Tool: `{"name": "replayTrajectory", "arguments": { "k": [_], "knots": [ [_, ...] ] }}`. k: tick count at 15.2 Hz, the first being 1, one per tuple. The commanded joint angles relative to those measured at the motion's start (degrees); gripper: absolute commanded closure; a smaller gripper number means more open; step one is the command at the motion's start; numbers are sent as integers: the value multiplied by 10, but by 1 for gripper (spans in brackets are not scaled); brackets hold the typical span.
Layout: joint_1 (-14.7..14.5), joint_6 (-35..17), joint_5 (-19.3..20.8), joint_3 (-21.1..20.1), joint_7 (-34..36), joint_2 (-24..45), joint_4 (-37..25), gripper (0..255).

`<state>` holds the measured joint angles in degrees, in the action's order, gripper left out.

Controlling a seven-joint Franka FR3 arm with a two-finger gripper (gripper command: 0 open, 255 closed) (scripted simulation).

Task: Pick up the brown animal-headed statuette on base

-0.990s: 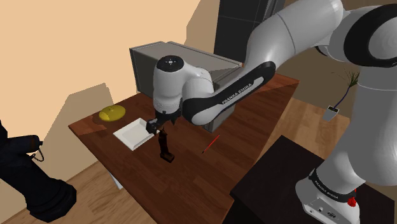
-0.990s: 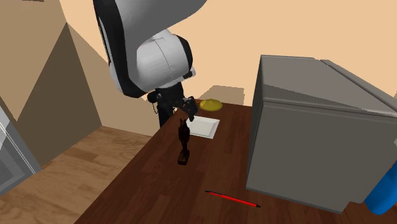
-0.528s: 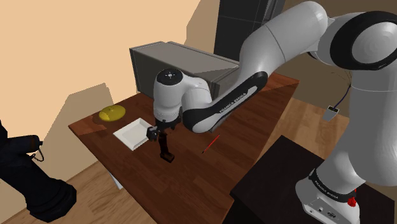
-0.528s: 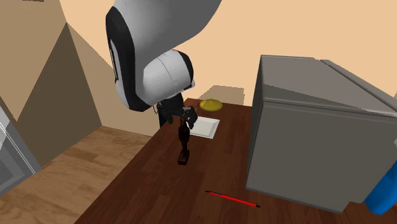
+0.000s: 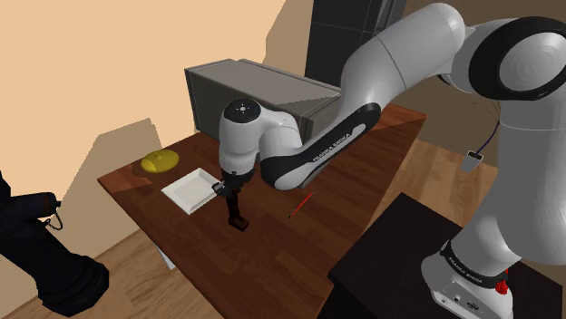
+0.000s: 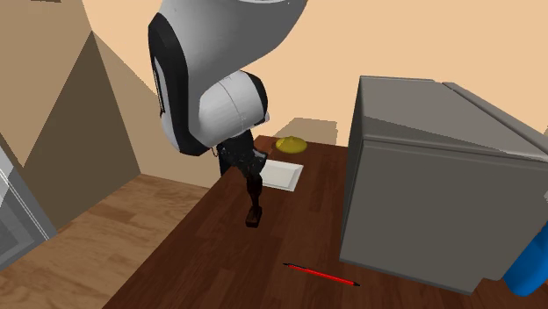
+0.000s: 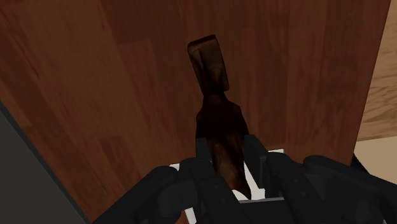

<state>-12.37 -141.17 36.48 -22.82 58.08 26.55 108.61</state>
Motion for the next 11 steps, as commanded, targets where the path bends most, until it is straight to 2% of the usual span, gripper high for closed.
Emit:
{"name": "replayTrajectory", "arguments": {
  "k": [1, 11],
  "knots": [
    [0, 0, 0, 0, 0, 0, 0, 255],
    [13, 40, -37, -20, -33, -37, -8, 255]
  ]
}}
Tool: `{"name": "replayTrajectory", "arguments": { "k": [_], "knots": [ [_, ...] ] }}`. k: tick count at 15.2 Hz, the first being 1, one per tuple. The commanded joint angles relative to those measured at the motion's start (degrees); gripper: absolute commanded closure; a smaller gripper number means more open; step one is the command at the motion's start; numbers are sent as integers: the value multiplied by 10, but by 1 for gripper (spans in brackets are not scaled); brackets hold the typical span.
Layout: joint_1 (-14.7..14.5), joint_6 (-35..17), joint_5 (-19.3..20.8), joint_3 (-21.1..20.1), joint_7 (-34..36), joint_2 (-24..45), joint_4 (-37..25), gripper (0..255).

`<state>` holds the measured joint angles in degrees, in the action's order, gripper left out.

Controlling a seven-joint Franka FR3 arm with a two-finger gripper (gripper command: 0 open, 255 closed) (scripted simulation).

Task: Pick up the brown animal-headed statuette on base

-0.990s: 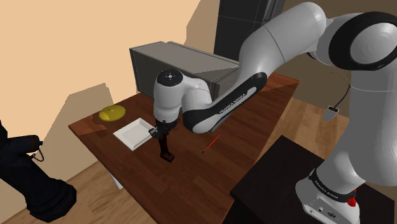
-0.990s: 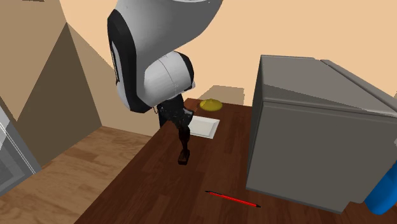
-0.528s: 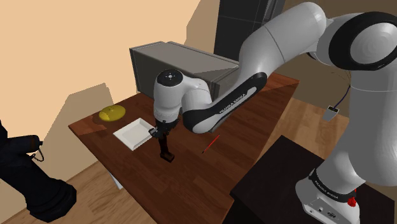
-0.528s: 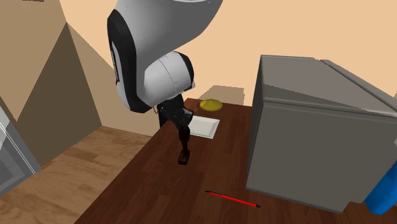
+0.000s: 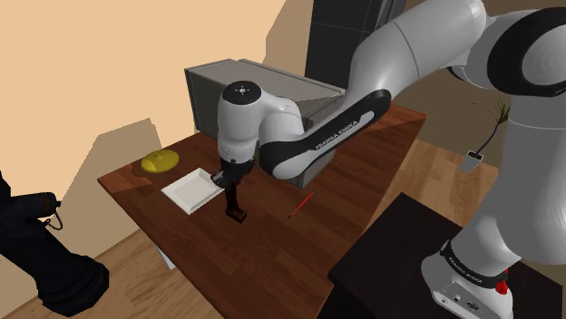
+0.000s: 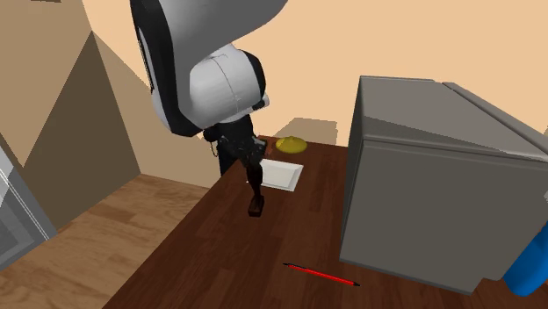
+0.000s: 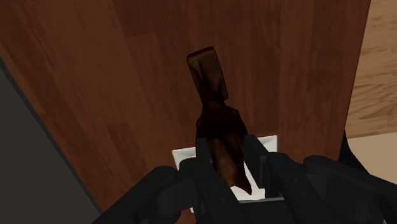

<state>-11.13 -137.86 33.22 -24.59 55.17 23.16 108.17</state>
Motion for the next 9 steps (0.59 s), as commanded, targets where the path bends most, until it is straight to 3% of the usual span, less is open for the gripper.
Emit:
{"name": "replayTrajectory", "arguments": {
  "k": [1, 9],
  "knots": [
    [2, 12, -9, -5, -8, -8, -5, 255],
    [10, 44, -36, -17, -32, -33, -18, 255]
  ]
}}
